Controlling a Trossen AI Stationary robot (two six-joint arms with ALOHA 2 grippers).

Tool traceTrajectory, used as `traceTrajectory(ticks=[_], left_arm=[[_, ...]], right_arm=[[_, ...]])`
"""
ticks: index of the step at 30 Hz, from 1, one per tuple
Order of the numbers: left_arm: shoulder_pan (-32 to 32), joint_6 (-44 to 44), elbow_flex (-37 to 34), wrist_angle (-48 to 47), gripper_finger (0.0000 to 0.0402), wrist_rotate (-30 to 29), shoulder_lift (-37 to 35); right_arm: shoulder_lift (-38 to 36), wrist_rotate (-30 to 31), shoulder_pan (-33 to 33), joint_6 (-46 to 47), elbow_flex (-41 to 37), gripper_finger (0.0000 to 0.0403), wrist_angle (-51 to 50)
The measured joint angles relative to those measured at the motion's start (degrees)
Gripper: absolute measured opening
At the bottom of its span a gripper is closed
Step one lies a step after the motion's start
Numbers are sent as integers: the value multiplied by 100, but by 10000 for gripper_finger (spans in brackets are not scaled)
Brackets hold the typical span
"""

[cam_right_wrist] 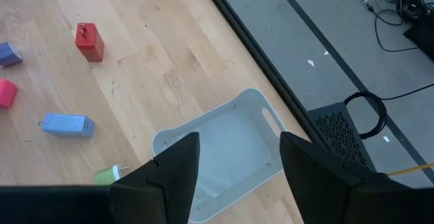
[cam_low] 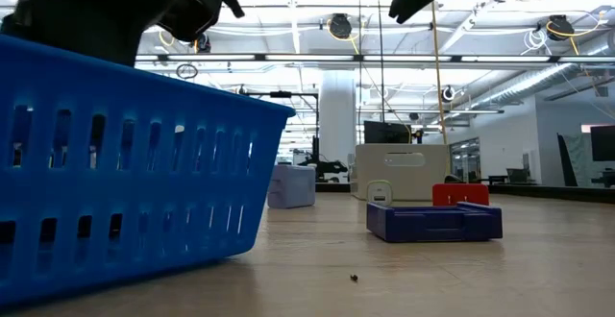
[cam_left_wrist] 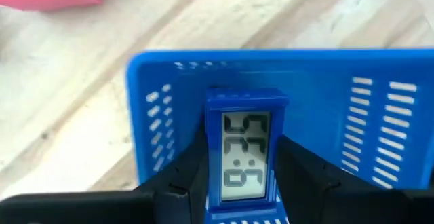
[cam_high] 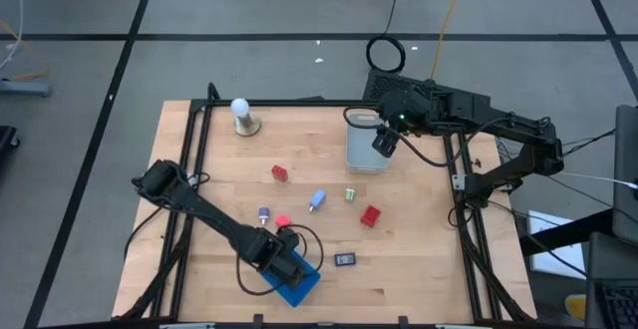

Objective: Pick & Place Office items
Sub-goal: Put the top blue digital timer into the blue bin, then put the light blue charger adapter into the gray bin

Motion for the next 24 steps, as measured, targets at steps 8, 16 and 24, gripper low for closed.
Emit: traceTrajectory(ticks=[8, 16, 24], left_arm=[[15, 38, 0, -69, 135, -78, 0], [8, 49, 0, -151, 163, -16, 0], [9, 53, 0, -125, 234, 57, 0]], right_arm=[[0, 0, 1, 1, 0, 196, 1], [0, 0, 0, 1, -1, 196, 2], [0, 0, -1, 1, -2, 196, 2]])
